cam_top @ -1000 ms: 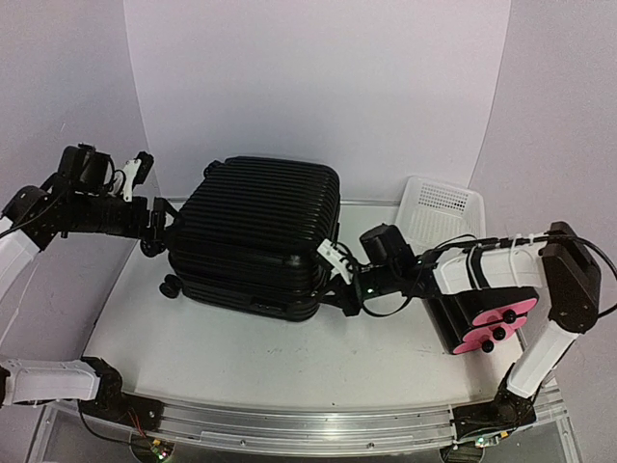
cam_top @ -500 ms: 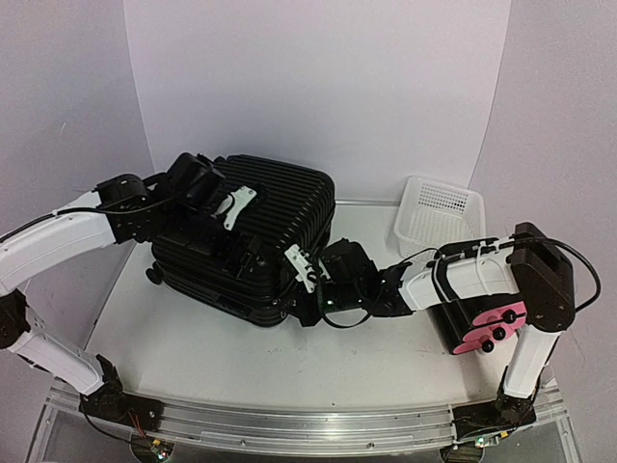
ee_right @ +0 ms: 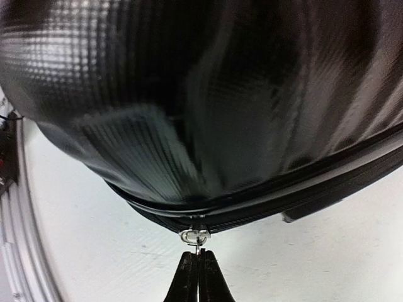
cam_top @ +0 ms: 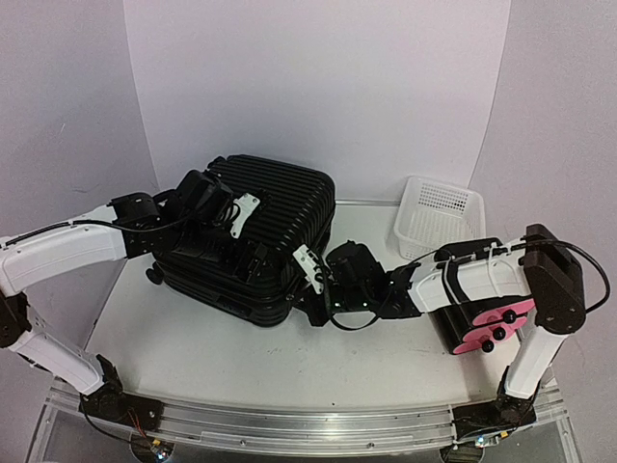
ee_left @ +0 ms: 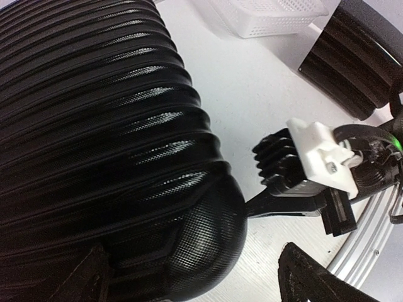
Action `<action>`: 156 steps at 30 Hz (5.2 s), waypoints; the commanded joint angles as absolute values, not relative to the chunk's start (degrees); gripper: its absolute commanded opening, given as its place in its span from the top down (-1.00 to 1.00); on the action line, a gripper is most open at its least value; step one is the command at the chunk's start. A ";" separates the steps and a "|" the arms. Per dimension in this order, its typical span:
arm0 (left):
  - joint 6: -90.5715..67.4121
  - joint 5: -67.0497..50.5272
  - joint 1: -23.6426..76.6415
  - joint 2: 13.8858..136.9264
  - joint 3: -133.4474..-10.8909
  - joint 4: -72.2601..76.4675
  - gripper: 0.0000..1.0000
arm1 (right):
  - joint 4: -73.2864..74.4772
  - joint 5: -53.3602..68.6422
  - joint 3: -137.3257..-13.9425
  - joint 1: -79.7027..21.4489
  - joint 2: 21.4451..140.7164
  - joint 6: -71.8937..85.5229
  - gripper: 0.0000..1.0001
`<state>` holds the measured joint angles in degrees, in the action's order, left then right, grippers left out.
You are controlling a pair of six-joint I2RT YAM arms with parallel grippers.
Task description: Open, take out, and arrange the luggage
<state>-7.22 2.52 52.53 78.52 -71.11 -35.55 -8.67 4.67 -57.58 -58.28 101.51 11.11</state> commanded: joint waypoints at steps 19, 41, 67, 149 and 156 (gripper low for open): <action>-7.74 3.53 49.04 77.70 -68.98 -43.28 -0.76 | -14.70 23.99 -71.91 -36.63 111.27 -18.61 1.00; -12.30 -18.15 11.57 107.17 -118.71 -56.86 -0.98 | -17.68 23.68 -72.69 -43.66 111.12 -5.16 1.00; 0.83 -15.93 33.75 119.50 -129.94 -57.23 -0.57 | -18.08 12.07 -69.17 -59.94 108.62 5.71 1.00; 10.47 -15.28 38.85 132.66 -145.32 -51.85 -0.91 | -36.75 10.63 -61.38 -61.95 110.81 9.13 1.00; 14.29 -14.35 38.82 133.14 -139.87 -51.87 -0.90 | -35.01 3.53 -58.06 -61.87 108.41 5.81 1.00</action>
